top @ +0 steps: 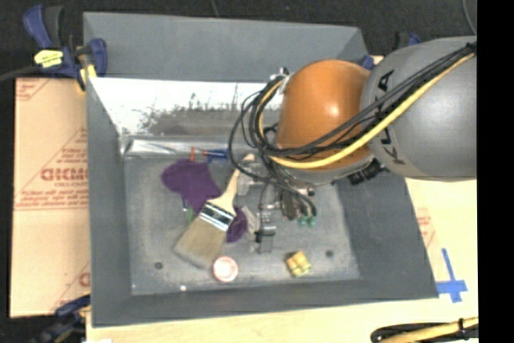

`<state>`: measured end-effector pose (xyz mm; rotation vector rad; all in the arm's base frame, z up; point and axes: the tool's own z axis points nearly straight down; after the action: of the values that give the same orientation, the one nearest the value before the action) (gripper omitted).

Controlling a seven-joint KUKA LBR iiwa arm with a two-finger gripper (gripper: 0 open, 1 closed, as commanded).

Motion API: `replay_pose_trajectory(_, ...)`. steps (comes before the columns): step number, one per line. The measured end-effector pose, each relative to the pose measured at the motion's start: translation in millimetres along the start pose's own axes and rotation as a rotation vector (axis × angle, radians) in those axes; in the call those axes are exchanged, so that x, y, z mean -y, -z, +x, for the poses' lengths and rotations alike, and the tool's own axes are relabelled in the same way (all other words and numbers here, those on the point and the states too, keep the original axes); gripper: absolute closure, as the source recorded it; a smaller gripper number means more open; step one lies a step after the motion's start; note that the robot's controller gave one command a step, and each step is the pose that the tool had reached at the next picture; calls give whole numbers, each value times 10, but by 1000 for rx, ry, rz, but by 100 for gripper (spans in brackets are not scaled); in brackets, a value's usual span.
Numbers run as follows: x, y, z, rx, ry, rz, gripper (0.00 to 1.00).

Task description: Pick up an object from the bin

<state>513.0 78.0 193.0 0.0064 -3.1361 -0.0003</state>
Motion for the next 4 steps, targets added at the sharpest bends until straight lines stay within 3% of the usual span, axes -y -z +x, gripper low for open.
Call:
replay_pose_trajectory(1,3,37,-18,8,-3,-1,0)
replay_pose_trajectory(2,-247,-629,-318,15,255,1,0)
replay_pose_trajectory(3,-361,-713,-385,7,458,2,0)
replay_pose_trajectory(4,-611,-774,-255,5,457,-2,0)
